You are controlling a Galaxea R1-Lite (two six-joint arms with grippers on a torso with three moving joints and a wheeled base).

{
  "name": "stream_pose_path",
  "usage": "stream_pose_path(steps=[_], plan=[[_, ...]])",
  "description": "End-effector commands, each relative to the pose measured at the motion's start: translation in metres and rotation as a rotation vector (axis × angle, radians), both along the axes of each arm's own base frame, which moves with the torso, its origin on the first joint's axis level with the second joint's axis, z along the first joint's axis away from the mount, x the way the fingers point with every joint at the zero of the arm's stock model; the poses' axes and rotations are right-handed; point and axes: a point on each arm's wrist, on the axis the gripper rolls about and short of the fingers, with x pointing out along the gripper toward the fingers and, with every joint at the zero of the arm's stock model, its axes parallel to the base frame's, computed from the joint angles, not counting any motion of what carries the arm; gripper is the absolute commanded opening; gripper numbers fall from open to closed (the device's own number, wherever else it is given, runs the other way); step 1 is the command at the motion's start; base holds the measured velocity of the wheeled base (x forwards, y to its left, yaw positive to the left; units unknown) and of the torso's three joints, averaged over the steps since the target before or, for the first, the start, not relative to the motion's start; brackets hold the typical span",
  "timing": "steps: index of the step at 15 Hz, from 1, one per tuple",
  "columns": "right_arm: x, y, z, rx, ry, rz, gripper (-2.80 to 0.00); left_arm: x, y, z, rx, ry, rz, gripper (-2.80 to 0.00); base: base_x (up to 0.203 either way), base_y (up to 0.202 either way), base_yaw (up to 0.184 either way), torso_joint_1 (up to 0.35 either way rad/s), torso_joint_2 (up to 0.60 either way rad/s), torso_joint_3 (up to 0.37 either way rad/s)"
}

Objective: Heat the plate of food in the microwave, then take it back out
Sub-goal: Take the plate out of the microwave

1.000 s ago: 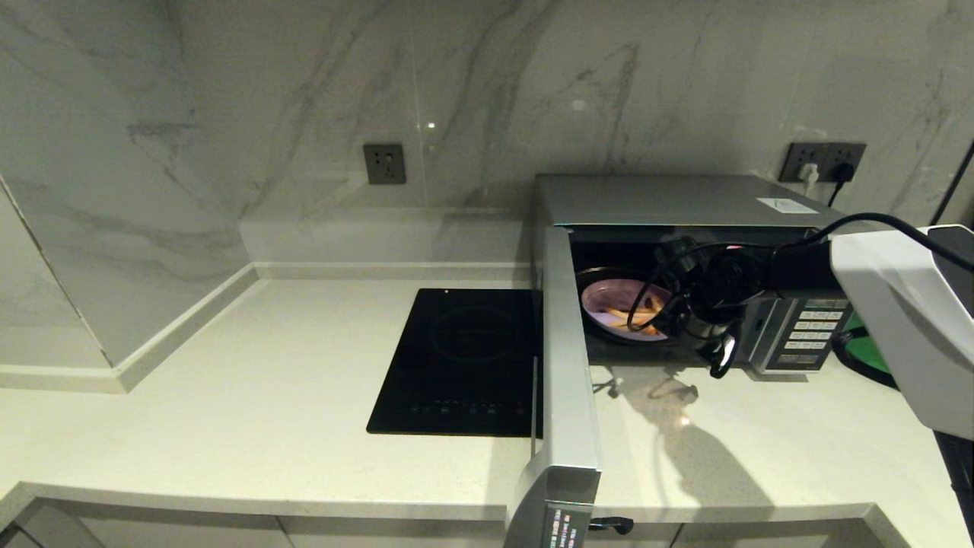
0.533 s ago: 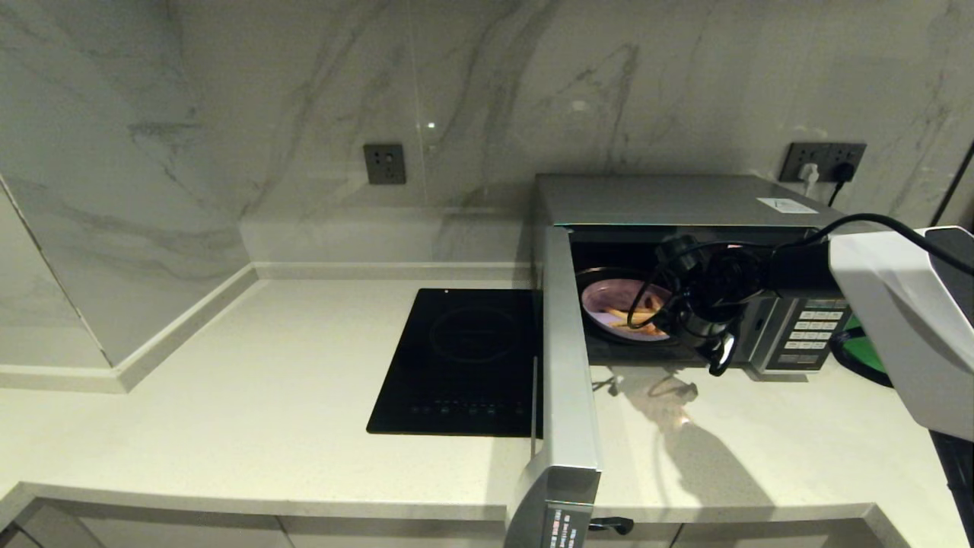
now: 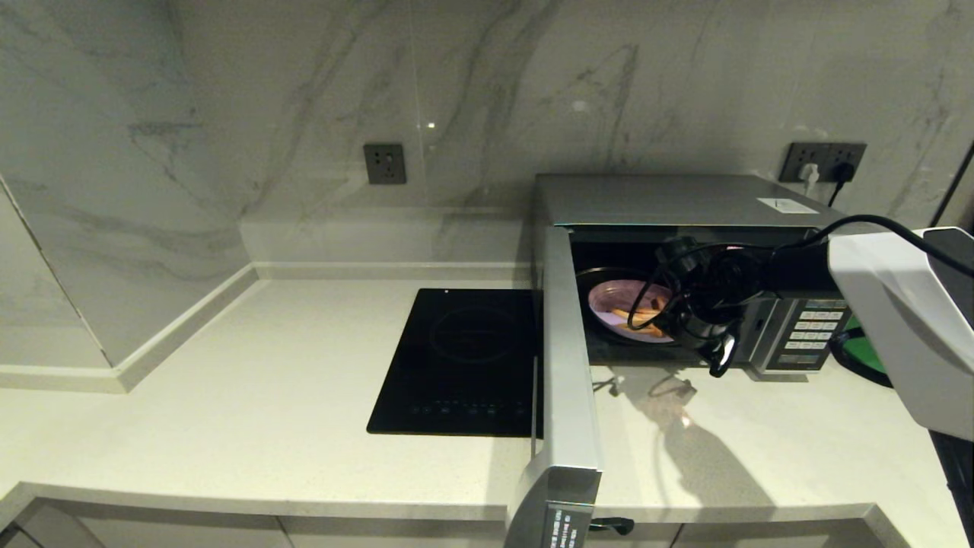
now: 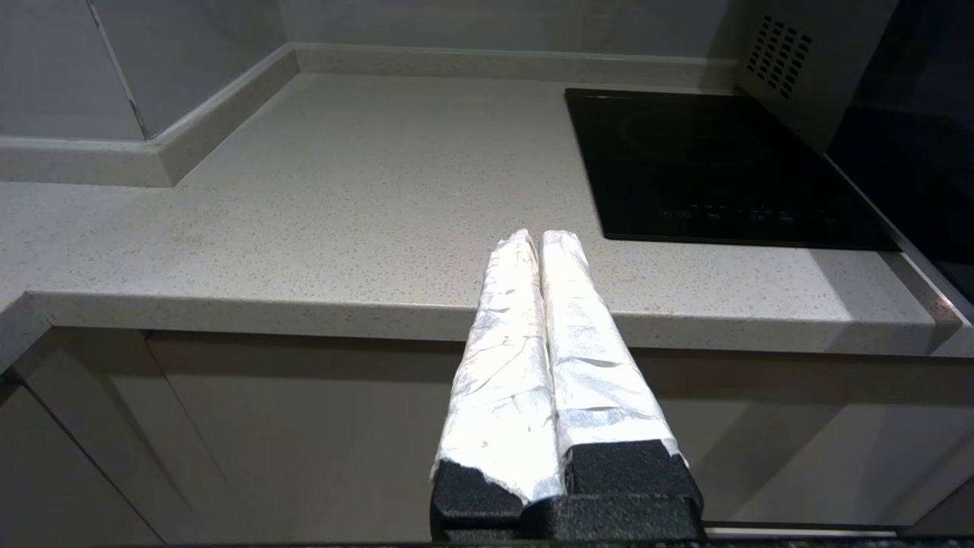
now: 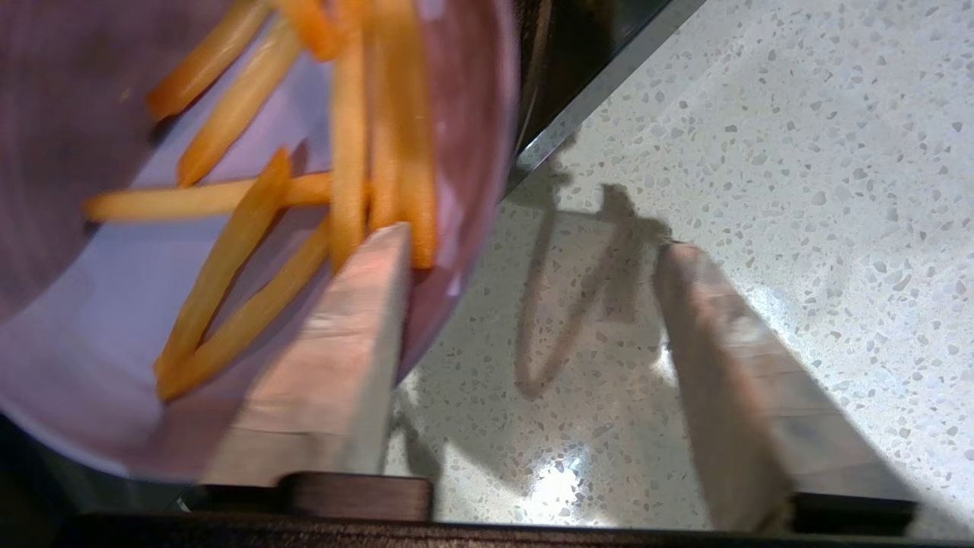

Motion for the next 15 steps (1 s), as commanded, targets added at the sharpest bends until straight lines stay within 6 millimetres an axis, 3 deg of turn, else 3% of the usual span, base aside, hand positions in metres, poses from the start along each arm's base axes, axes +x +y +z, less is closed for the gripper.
stream_pose_path(steps=[1, 15], plan=[[0.0, 0.0, 0.0, 0.001, 0.001, -0.005, -2.8, 0.0, 0.0, 0.0, -0.001, -0.001, 0.001, -2.8, 0.0, 0.0, 0.0, 0.0, 0.0, 0.0], [0.005, 0.0, 0.01, 0.007, -0.032, -0.006, -2.8, 0.0, 0.0, 0.0, -0.001, -0.001, 0.001, -2.8, 0.0, 0.0, 0.0, 0.0, 0.0, 0.0]])
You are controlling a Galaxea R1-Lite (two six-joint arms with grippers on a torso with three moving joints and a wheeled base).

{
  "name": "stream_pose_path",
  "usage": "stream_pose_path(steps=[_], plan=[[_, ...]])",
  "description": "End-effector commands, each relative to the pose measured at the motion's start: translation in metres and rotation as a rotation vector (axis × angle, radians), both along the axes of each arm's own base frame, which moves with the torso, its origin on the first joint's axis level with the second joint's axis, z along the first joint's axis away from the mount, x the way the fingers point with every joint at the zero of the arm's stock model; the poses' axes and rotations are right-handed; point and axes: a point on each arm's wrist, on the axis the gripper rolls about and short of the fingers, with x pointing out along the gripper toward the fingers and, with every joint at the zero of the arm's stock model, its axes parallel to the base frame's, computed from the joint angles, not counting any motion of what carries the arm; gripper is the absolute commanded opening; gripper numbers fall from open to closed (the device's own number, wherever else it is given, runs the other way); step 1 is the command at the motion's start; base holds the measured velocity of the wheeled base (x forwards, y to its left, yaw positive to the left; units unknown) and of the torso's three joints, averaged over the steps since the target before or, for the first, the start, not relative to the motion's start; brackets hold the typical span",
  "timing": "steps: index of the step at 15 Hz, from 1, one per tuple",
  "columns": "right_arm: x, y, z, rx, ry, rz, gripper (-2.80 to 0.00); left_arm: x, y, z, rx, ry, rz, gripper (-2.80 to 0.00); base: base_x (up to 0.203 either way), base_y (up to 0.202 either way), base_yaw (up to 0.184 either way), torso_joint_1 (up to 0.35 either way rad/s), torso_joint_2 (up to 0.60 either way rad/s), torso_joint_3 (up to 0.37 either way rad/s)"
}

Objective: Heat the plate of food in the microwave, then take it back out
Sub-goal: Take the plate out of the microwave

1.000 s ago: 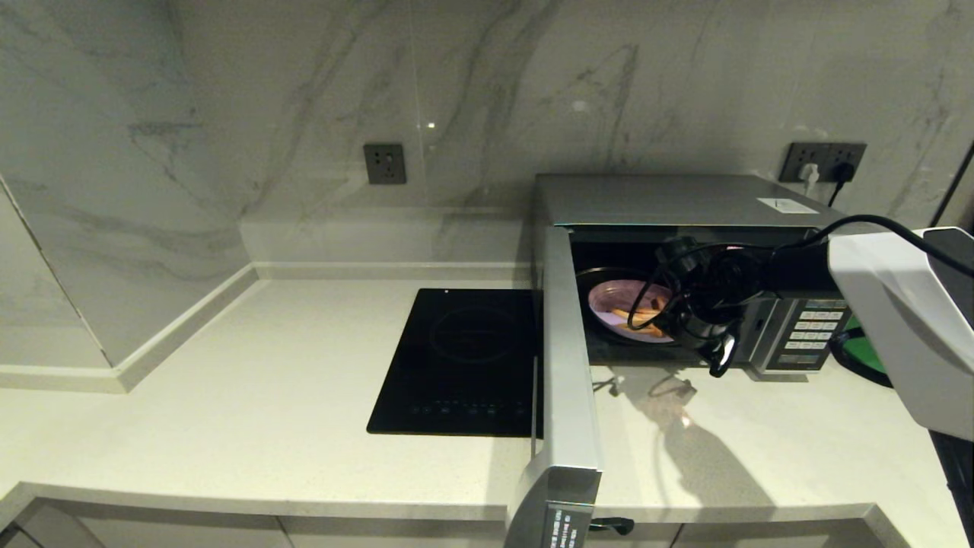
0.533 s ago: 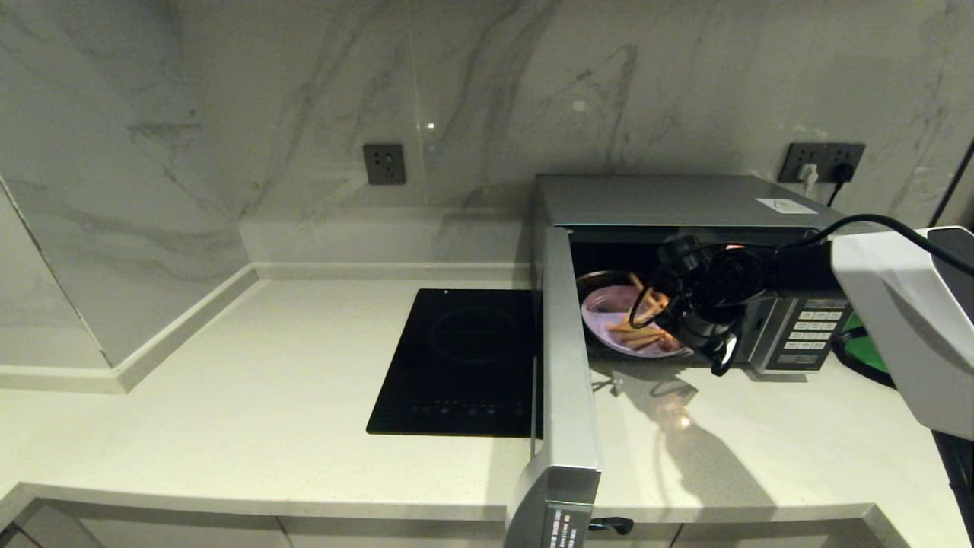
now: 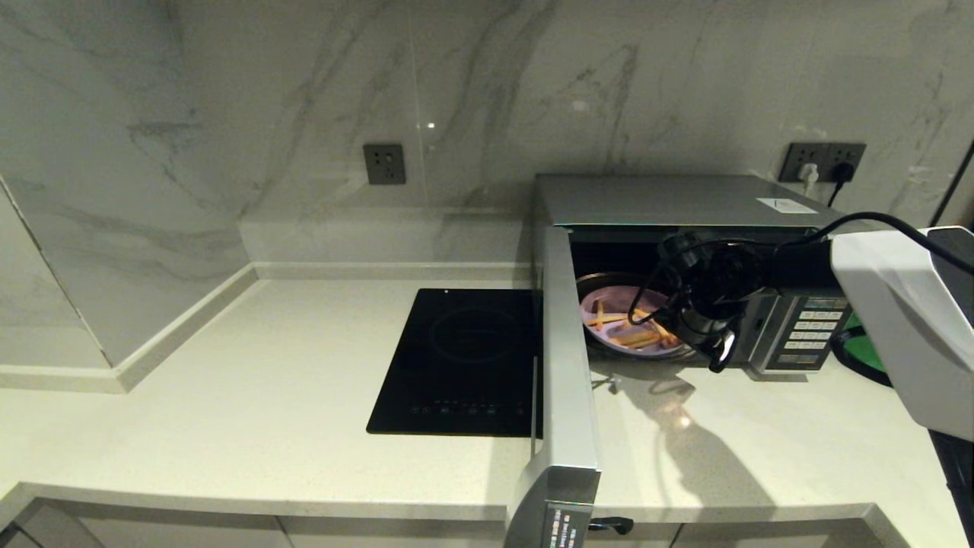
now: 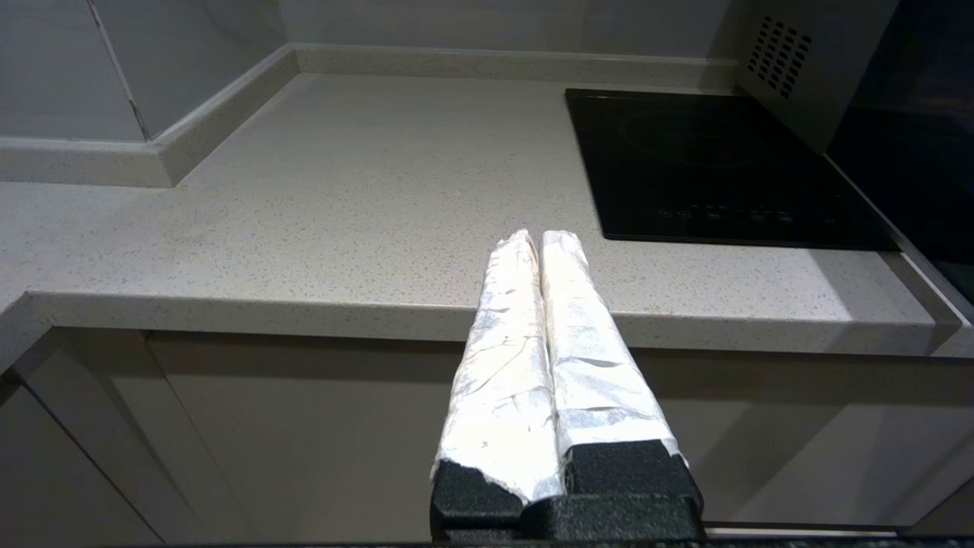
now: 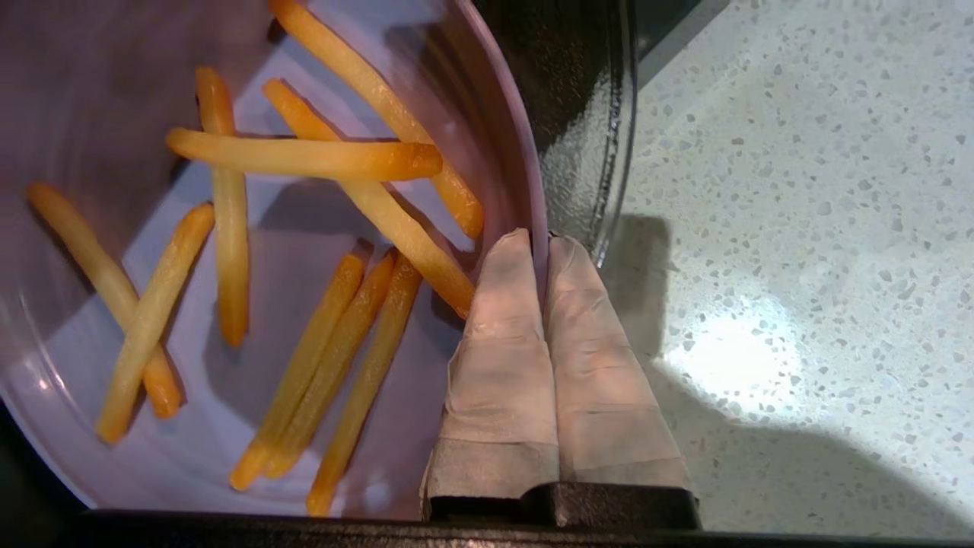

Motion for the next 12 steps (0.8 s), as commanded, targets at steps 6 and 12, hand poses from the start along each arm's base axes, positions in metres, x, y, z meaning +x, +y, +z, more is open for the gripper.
stream_pose_path(steps=[6, 12], plan=[[0.005, -0.014, 0.009, 0.019, -0.025, -0.047, -2.8, 0.0, 0.0, 0.0, -0.001, 0.0, 0.001, -2.8, 0.0, 0.0, 0.0, 0.0, 0.0, 0.0], [0.004, -0.029, 0.02, 0.055, -0.059, -0.099, -2.8, 0.0, 0.0, 0.0, -0.001, 0.0, 0.001, -2.8, 0.0, 0.0, 0.0, 0.0, 0.0, 0.0]])
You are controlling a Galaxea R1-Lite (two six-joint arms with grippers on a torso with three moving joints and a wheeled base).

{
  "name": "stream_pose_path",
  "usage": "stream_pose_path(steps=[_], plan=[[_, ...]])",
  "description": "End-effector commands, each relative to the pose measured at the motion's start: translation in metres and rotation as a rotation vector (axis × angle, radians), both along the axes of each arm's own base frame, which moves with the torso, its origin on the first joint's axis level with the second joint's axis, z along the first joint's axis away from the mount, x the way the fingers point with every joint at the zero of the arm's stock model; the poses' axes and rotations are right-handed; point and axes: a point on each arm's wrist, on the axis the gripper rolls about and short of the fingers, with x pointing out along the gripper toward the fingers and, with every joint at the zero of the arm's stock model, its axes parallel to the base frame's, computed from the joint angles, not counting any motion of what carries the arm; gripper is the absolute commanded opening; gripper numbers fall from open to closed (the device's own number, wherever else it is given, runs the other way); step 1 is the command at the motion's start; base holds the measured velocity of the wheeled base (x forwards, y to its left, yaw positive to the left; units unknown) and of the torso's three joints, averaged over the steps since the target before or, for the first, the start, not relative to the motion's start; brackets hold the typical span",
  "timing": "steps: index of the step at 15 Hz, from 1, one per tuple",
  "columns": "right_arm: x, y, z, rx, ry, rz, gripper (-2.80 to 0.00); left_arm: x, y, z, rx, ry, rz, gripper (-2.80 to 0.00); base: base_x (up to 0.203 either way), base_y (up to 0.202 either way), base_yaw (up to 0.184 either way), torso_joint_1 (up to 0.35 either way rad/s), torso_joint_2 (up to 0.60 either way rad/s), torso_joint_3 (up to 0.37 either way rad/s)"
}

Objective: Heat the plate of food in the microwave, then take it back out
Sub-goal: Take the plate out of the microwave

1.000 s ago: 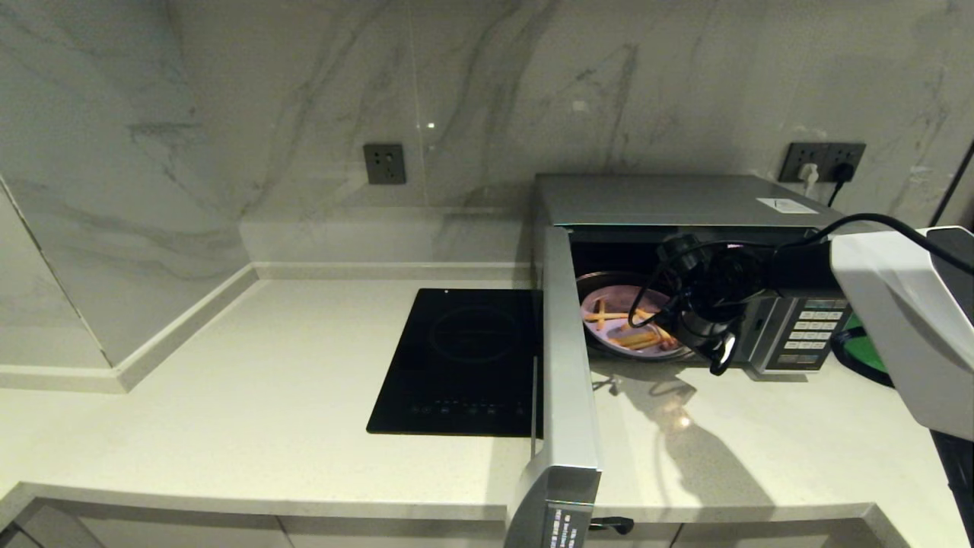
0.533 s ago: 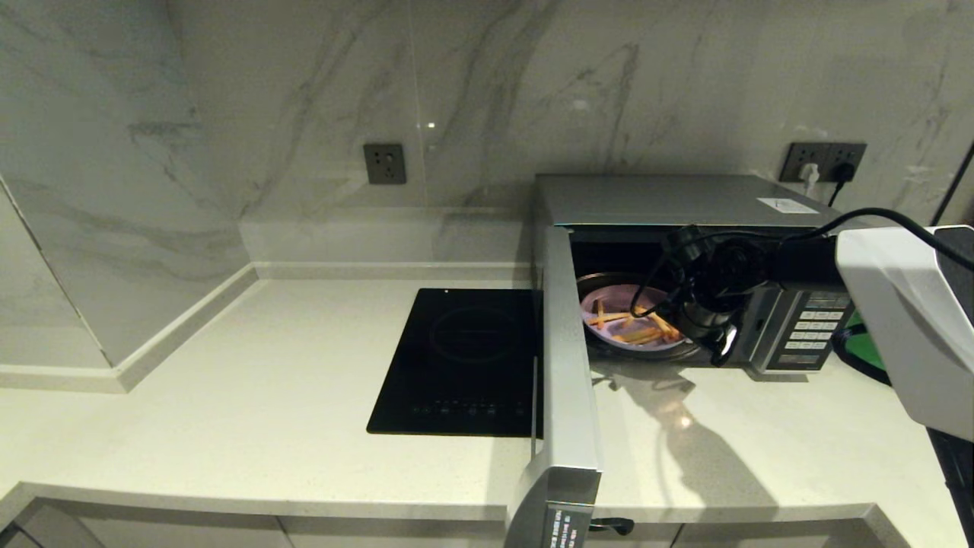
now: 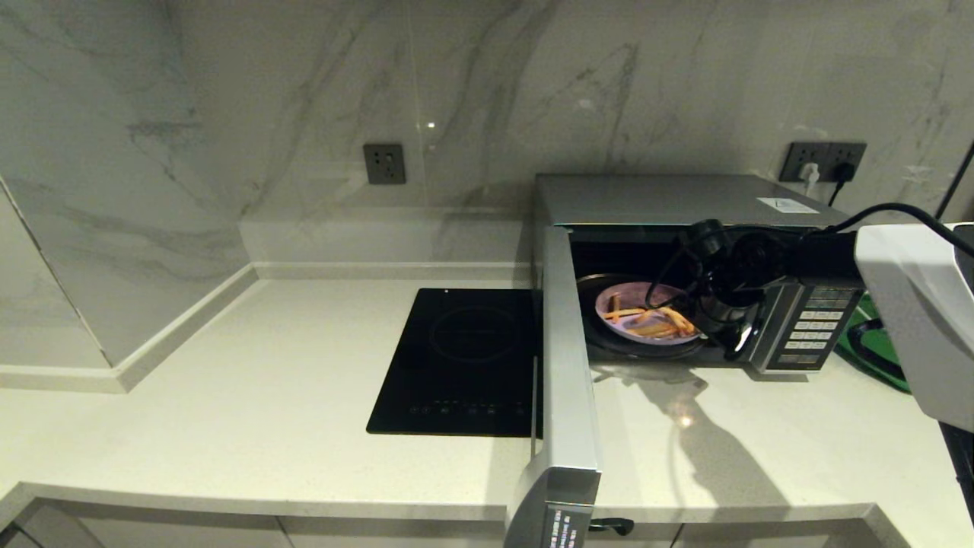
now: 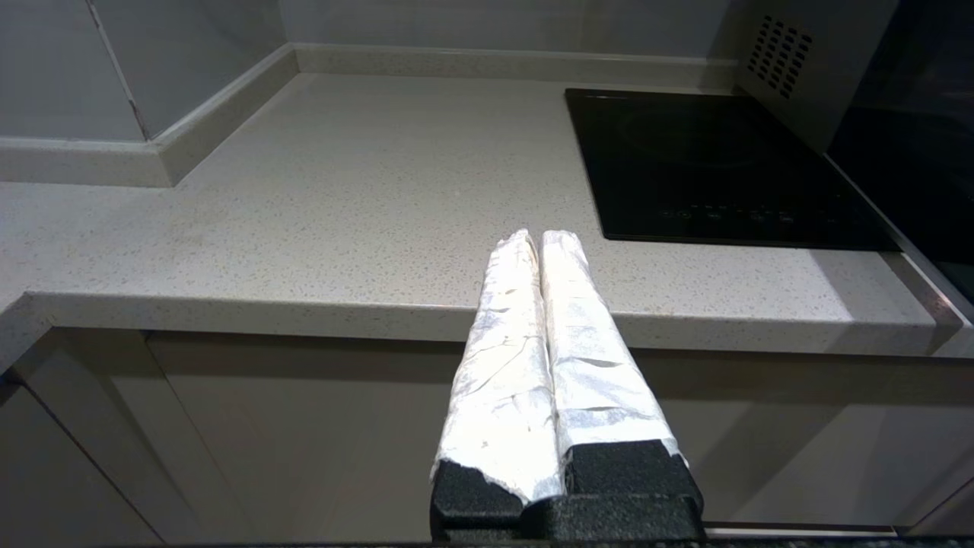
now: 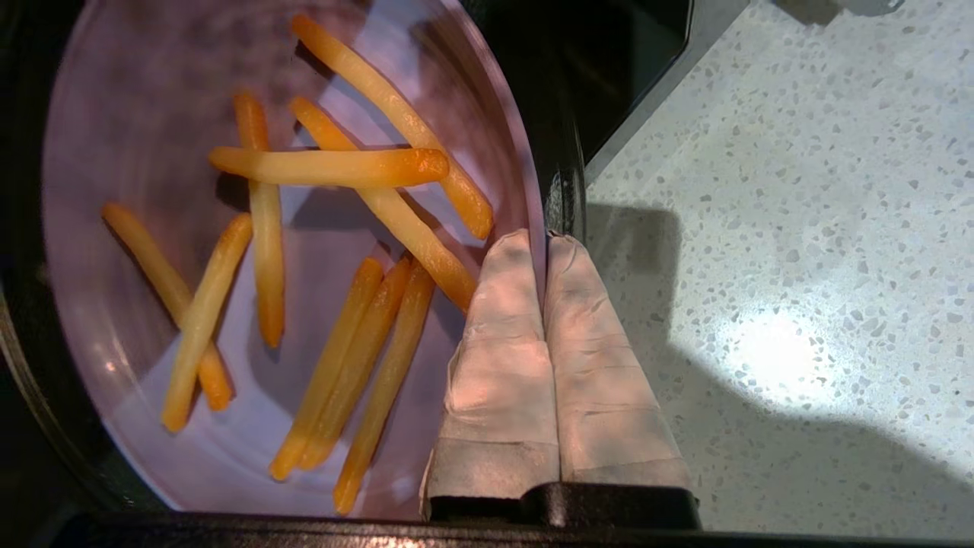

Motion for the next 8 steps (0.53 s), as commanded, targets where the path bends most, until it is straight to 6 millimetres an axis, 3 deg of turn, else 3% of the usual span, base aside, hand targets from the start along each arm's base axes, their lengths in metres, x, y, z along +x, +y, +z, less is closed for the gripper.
stream_pose_path(steps=[1, 8], plan=[[-0.002, -0.004, 0.008, 0.006, -0.015, -0.014, -2.8, 0.0, 0.0, 0.0, 0.0, -0.001, 0.001, -2.8, 0.0, 0.0, 0.0, 0.0, 0.0, 0.0], [-0.007, -0.006, 0.025, 0.037, -0.048, -0.001, -2.8, 0.0, 0.0, 0.0, 0.0, -0.001, 0.002, -2.8, 0.0, 0.0, 0.0, 0.0, 0.0, 0.0]])
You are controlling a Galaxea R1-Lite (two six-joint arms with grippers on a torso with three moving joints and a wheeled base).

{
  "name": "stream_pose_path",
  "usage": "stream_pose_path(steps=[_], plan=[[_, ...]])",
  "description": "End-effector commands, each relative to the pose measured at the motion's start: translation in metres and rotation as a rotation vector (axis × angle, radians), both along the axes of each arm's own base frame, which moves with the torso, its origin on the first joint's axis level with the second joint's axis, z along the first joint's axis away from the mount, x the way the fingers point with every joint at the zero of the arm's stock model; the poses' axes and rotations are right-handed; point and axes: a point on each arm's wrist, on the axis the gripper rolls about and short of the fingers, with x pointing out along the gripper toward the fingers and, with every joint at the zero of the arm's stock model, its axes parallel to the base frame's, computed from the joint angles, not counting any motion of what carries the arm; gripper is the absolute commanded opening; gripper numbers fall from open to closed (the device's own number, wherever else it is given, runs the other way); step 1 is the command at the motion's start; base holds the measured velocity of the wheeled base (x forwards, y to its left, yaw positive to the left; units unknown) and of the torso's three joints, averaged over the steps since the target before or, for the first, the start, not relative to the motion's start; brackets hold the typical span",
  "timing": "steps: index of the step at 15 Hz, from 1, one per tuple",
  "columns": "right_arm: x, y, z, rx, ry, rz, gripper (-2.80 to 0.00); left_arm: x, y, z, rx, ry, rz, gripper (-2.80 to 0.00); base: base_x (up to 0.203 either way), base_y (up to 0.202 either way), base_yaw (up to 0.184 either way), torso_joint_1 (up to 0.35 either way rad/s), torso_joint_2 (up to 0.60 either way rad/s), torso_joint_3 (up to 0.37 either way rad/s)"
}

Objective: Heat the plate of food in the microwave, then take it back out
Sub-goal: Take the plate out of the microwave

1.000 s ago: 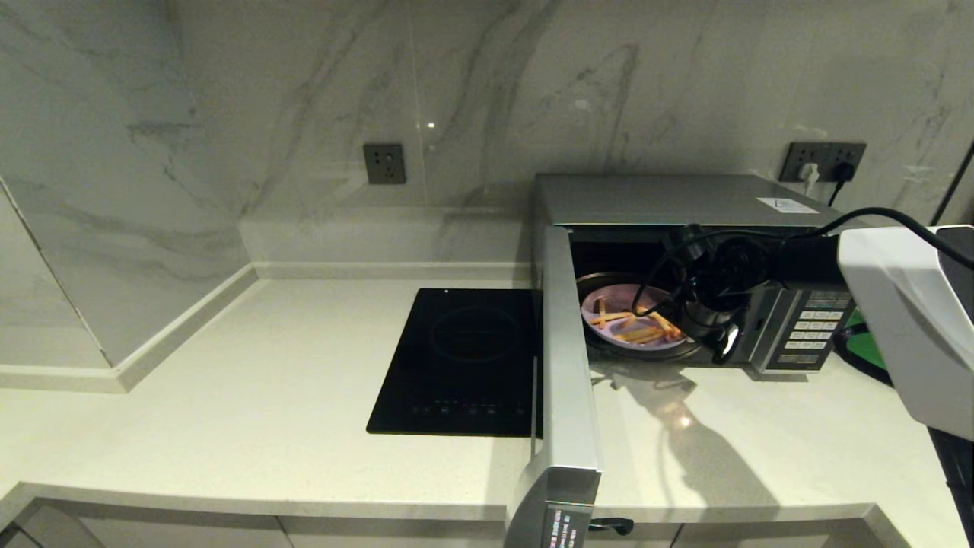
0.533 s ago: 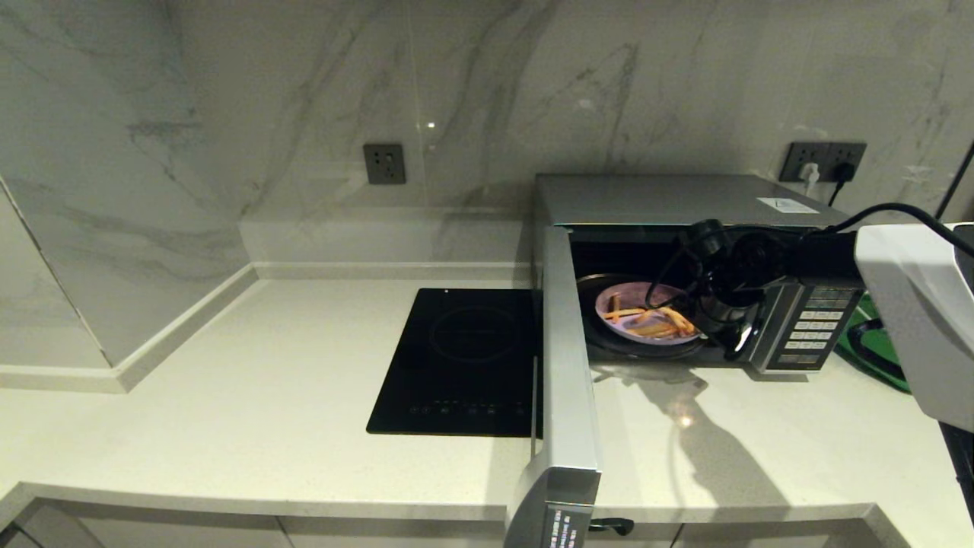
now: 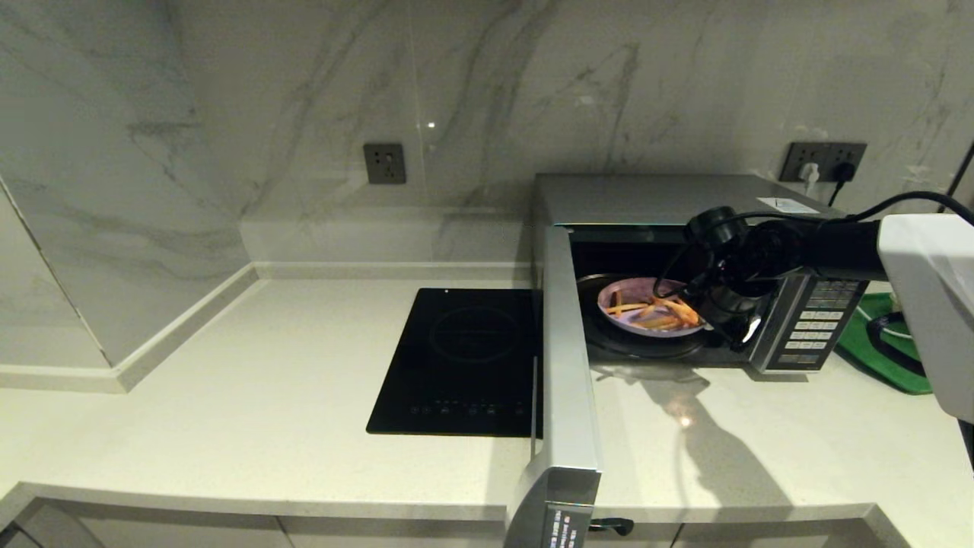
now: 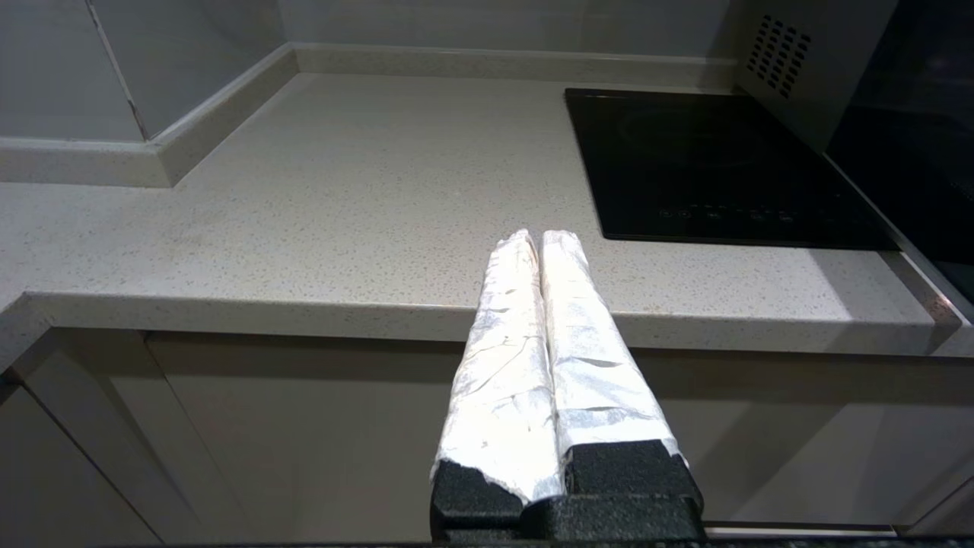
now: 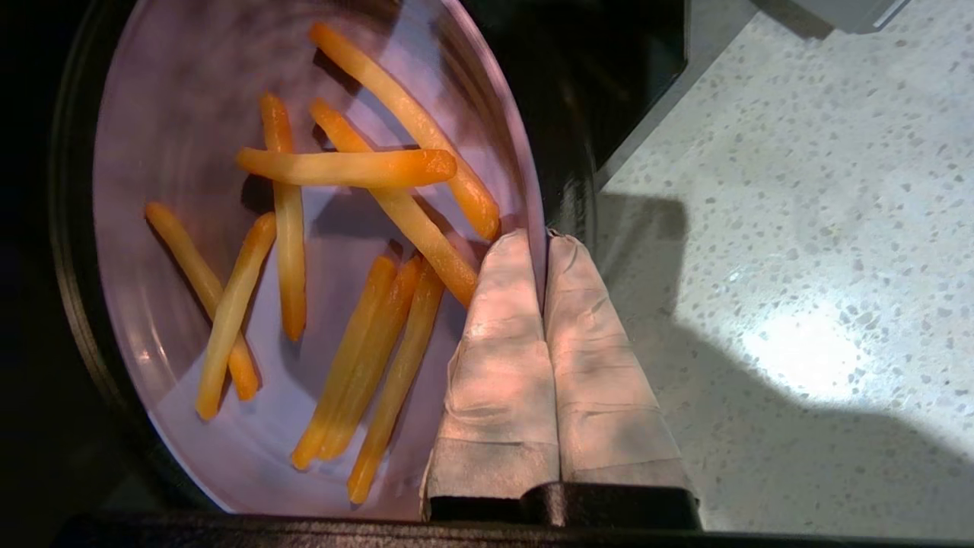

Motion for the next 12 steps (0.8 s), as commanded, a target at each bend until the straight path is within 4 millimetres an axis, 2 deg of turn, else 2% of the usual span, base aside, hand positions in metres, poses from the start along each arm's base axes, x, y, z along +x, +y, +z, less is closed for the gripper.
stream_pose_path(steps=[1, 9, 12], plan=[[-0.003, 0.0, 0.009, 0.008, -0.018, -0.004, -2.8, 0.0, 0.0, 0.0, 0.0, -0.001, 0.001, -2.8, 0.0, 0.0, 0.0, 0.0, 0.0, 0.0], [-0.015, -0.008, 0.016, 0.053, -0.003, -0.059, -2.8, 0.0, 0.0, 0.0, 0.0, -0.001, 0.001, -2.8, 0.0, 0.0, 0.0, 0.0, 0.0, 0.0], [-0.031, -0.017, 0.025, 0.118, 0.009, -0.081, -2.8, 0.0, 0.0, 0.0, 0.0, -0.001, 0.001, -2.8, 0.0, 0.0, 0.0, 0.0, 0.0, 0.0]])
